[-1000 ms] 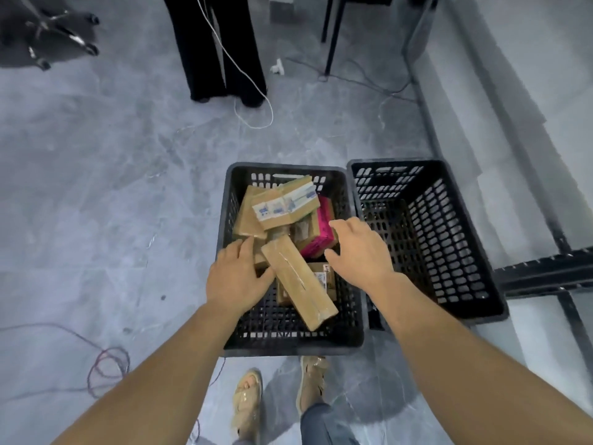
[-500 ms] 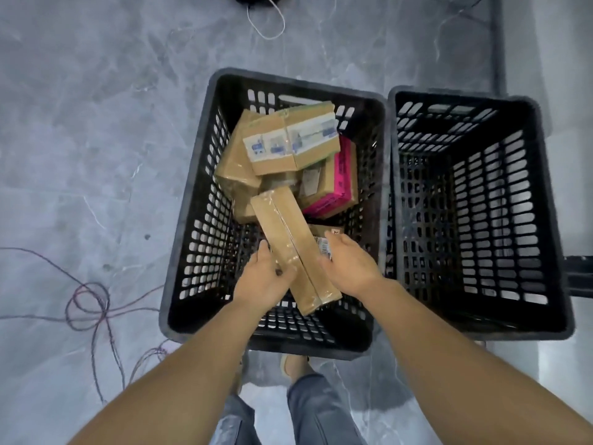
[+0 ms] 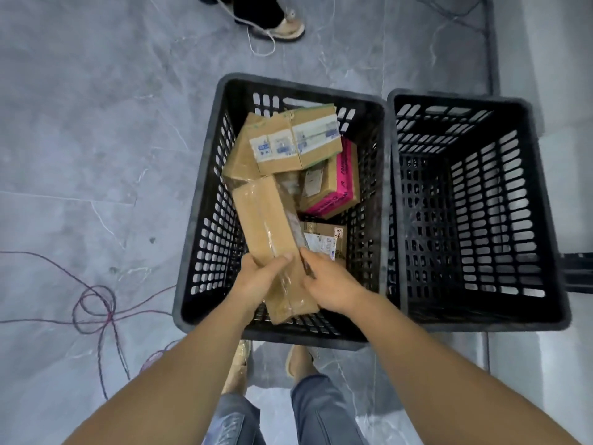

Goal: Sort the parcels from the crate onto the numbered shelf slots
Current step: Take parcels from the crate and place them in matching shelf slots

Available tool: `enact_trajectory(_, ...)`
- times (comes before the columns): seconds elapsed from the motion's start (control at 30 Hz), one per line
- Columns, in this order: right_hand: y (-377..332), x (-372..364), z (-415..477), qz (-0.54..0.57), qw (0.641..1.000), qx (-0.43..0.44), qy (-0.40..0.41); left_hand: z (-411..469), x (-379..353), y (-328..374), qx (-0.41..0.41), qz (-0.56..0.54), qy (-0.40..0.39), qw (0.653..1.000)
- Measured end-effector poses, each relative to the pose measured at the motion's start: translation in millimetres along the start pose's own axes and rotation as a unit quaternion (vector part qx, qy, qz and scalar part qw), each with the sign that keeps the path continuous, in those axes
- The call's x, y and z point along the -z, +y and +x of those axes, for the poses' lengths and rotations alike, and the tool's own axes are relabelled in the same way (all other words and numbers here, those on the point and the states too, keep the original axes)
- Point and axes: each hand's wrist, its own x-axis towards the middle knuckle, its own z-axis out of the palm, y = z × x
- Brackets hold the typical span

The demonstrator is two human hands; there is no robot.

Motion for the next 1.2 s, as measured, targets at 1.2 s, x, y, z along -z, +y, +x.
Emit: enact_trajectory(1.2, -146.8, 118.9, -231.1, 0.455, 0.834, 0.211, 0.229, -199.7, 88.4, 205.5, -0.336, 0.005, -0.291, 0.896)
